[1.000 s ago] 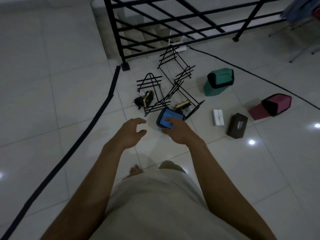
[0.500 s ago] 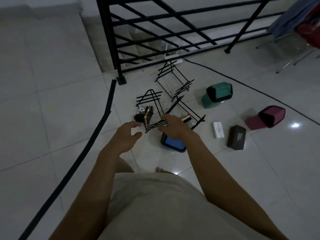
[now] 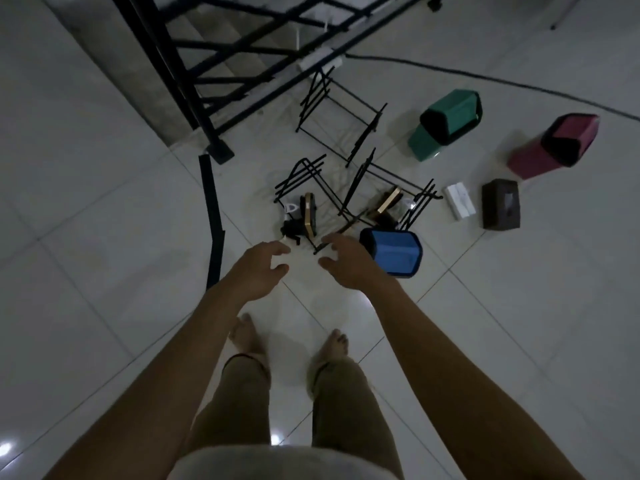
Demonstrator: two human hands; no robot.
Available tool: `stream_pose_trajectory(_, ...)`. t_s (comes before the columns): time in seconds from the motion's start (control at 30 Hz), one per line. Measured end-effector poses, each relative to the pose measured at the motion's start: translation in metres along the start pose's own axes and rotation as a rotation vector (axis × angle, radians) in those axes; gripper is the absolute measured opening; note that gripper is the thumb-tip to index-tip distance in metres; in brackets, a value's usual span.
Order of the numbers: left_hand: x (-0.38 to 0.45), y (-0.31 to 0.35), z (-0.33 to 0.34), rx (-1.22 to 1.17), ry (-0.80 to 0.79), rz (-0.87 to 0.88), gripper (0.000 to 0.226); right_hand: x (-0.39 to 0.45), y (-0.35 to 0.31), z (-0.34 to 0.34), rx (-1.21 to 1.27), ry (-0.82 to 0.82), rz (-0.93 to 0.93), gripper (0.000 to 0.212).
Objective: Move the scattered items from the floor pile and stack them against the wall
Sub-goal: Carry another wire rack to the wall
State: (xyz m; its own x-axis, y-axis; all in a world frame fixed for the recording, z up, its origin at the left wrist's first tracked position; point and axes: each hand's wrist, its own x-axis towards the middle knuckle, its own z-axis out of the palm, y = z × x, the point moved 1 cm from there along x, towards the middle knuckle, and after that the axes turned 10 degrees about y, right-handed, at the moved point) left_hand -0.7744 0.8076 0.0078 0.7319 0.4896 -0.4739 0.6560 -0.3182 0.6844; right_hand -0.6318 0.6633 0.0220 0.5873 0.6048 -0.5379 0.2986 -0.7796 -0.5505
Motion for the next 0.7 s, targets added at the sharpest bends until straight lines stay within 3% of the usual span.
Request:
stream_pose_trajectory(0.2,0.075,-0.102,0.054,0.062,-0.158,-0.045,0.038,0.081,0.048,0.095,0.077,-0.098,0.108,0.049)
stream_pose_trajectory(0.33,0.153,-0.176,0.102,0.116,-0.13,-0.029,0.036,0.155,0.094,0.163,0.064,-0.086,0.079,0.048)
stream_pose_trajectory(0.4,0.19,-0.21,0.132,0.24,-0.136,0.046,0.037,0.193,0.121,0.197,-0.031,-0.053,0.026,0.047)
stream_pose_trajectory(0.57,0.268,-0.287,0.199,0.783,-0.345,0.253,0.058,0.276,0.188,0.274,-0.385,-0.037,-0.143,0.05)
stream_pose_trajectory(0.7,0.345,-0.32,0.215,0.95,-0.272,0.373,0.057,0.33,0.215,0.318,-0.61,-0.121,-0.306,0.051)
